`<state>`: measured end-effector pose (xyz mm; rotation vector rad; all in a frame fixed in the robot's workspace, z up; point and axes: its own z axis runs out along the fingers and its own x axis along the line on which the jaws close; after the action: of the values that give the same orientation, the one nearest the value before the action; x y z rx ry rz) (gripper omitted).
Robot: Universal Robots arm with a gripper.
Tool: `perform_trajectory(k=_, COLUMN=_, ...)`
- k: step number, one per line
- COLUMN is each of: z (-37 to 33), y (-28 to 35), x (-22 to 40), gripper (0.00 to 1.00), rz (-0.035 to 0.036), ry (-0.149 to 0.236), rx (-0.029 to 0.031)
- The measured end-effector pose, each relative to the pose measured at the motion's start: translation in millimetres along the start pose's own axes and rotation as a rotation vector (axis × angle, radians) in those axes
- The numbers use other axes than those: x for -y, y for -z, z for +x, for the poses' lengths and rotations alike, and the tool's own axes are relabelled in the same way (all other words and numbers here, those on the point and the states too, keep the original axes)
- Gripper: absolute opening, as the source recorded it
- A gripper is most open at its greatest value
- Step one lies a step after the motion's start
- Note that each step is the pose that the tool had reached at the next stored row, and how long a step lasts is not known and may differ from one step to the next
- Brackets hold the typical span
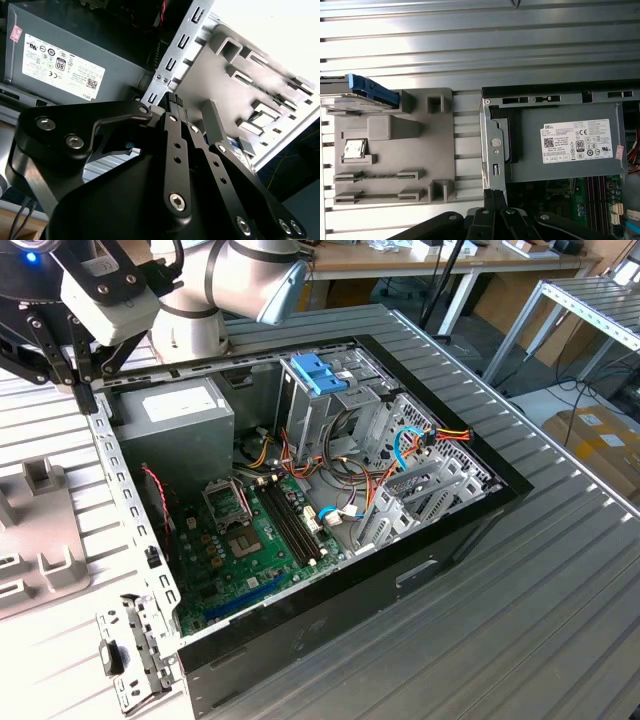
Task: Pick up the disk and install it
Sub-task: 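Reach for the disk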
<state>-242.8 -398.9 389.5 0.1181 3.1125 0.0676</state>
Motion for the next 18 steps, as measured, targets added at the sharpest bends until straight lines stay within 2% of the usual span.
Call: perform_trajectory(k=18, z=12.8, y=-0.1, x=1.0, gripper=0.11, rz=0.0000, ry=0.000, rx=0.0000)
